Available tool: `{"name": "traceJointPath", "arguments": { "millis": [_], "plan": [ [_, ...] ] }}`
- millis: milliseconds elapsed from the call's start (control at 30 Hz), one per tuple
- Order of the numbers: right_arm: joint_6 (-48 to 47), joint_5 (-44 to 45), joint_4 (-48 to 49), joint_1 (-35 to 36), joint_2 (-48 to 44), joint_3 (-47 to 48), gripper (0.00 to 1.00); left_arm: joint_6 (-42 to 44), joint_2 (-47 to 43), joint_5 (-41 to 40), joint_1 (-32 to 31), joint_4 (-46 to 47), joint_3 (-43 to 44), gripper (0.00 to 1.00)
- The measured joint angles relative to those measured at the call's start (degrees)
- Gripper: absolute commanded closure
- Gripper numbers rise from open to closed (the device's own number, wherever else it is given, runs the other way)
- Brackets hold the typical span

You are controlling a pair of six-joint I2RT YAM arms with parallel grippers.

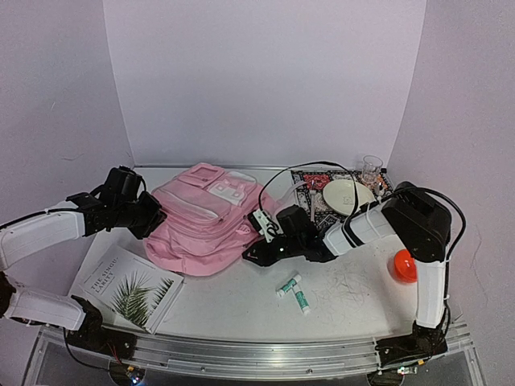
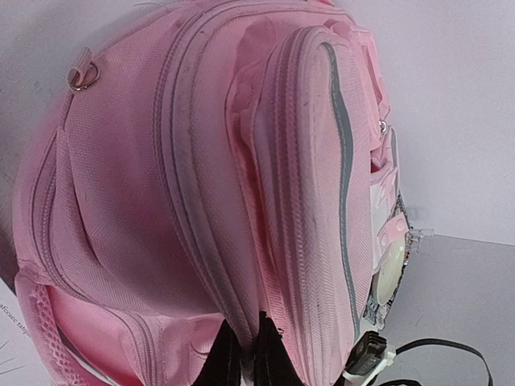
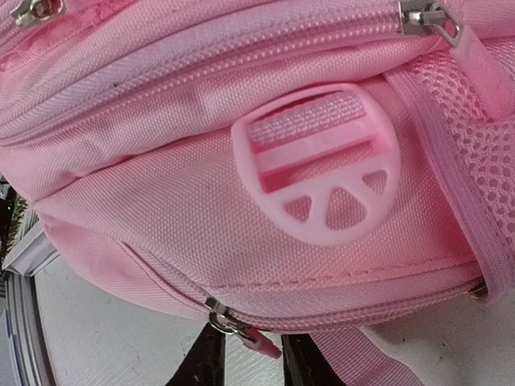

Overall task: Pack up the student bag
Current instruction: Grab the largest pocket of the student bag, then unzip the largest pocket of the student bag.

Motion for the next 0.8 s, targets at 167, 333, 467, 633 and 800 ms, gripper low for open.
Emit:
{"name": "traceJointPath", "arguments": {
  "millis": [167,333,467,633,800],
  "plan": [
    [-0.17,-0.47,0.70,0.00,0.00,-0.16,0.96,-0.03,0.03,0.00,0.00,0.00,0.01,1.00],
    [0.43,-0.65,2.14,0.04,-0.19,-1.90,1.00,-0.25,0.19,0.22,0.00,-0.01,0.03,1.00],
    [1.18,-0.07,1.43,0.50,-1.69,-2.69,1.00,-1.01,0.30,0.55,0.00,0.00,0.03,1.00],
    [2.85,2.37,-2.27,2.83,-3.86,-1.79,1.00,-1.68,0.51,0.77,0.00,0.04,0.03,1.00],
    [5.00,4.37,-8.98,5.71,-4.04,2.15,1.00,-2.80,1.28,0.90,0.00,0.49,0.03,1.00]
  ]
}}
